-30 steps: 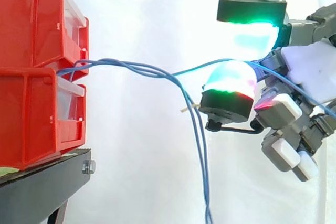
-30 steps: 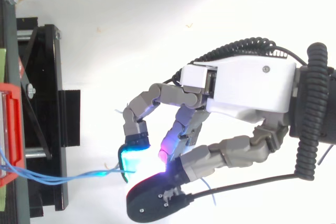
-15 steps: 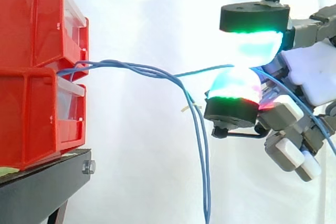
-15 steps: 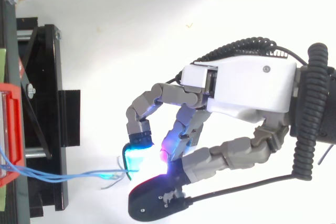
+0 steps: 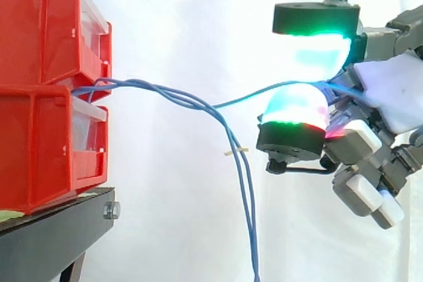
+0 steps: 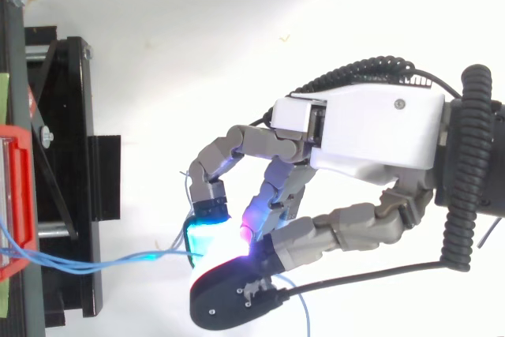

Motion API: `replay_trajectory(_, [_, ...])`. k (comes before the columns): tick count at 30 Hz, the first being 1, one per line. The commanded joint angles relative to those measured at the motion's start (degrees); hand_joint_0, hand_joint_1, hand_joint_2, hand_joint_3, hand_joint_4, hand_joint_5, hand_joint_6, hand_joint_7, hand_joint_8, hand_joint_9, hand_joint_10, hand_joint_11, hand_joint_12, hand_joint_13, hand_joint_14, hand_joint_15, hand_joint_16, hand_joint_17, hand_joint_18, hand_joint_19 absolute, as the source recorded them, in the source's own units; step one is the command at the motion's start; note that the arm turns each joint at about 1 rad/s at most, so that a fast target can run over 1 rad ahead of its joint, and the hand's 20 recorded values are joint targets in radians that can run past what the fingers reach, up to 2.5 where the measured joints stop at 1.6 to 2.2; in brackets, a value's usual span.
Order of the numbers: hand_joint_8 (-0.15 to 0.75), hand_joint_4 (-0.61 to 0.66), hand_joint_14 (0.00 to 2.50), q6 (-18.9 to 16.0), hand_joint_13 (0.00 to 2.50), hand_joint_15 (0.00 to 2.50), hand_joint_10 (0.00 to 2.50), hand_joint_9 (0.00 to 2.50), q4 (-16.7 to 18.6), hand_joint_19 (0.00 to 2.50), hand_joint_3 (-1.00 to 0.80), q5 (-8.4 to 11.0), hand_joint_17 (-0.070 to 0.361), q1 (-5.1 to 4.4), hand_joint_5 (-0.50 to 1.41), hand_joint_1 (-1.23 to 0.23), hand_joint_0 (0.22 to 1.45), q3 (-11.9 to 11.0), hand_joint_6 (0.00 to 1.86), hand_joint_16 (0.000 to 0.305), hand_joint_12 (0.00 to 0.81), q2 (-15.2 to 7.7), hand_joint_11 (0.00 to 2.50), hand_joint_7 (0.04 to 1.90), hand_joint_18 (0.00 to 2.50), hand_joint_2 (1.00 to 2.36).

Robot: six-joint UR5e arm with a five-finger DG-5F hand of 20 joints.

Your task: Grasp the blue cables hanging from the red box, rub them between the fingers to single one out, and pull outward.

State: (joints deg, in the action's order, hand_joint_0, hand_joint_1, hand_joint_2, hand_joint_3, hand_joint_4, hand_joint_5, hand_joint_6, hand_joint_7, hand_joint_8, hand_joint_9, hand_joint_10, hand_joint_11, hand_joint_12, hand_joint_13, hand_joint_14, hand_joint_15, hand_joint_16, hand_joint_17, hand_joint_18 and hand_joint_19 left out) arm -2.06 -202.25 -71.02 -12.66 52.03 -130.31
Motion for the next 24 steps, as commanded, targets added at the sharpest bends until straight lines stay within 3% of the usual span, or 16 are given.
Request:
replay_trajectory(1, [0.226,0.02,0.03,0.04,0.99,0.65,0.02,1.18,0.02,0.65,-0.34,0.00,0.098,0.00,-0.10,-0.70,0.58,0.00,0.87,0.044,0.330,0.05,0.71,1.16,0.83,1.01])
replay_trajectory(10, [0.244,0.00,0.03,-0.05,1.03,0.67,0.02,1.19,0.02,0.60,-0.06,0.00,0.105,0.00,-0.09,-0.86,0.61,0.00,0.91,0.047,0.331,-0.03,0.71,1.22,0.90,1.02])
replay_trajectory(24, [0.219,-0.05,0.02,0.39,0.91,0.62,0.02,1.21,-1.48,0.51,0.00,0.44,0.115,0.00,-0.06,-0.85,0.59,0.09,0.89,0.051,0.371,-0.03,0.62,1.23,0.84,1.01])
